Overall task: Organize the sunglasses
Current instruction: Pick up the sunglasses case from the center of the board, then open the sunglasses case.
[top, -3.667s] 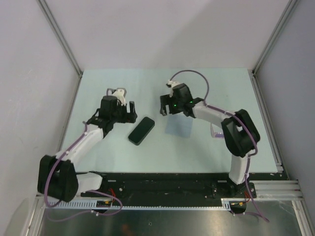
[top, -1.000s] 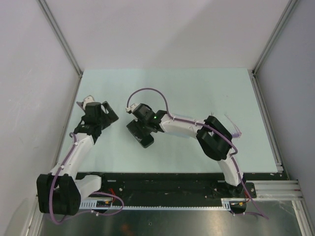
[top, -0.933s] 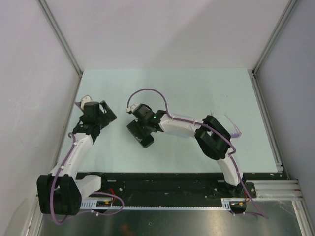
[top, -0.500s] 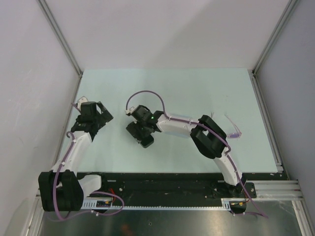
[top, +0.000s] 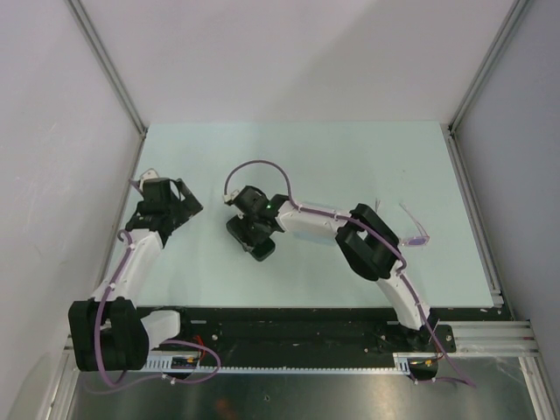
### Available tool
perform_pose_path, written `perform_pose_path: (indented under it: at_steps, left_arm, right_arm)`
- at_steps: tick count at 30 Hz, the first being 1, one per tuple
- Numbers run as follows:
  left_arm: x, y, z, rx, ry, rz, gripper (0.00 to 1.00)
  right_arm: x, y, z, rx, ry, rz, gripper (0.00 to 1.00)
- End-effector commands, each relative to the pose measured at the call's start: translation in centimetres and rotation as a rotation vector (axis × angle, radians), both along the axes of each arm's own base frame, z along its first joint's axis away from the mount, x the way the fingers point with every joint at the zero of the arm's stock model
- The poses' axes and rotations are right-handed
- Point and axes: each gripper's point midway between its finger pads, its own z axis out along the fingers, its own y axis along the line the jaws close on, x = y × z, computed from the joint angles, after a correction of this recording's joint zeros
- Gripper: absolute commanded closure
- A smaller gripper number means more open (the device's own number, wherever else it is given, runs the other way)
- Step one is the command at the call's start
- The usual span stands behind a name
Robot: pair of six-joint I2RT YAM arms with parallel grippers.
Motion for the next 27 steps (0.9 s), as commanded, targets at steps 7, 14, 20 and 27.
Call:
perform_pose_path:
  at_steps: [7, 14, 20, 27]
  left_arm:
    - [2.1, -1.9, 4.8, -0.065, -0.116, -0.162, 0.0]
    - [3.0, -9.0, 12.8, -0.275, -0.32, -0.539, 0.0]
    - [1.5, -14.4, 22.5, -0.37, -0.61, -0.856, 0.0]
    - [-2.1, -20.3, 31.5, -0.452, -0.904, -1.127, 0.0]
  right_arm:
    - [4.3, -0.6, 9.4, 0.322, 0.053, -0.095, 0.64]
    - [6.8, -3.9, 21.2, 0.568, 0.008, -0.122, 0.64]
    - [7.1, -7.4, 32.6, 0.781, -0.085, -0.07, 0.6]
    - [3.6, -8.5, 40.4, 0.97, -0.115, 0.036, 0.59]
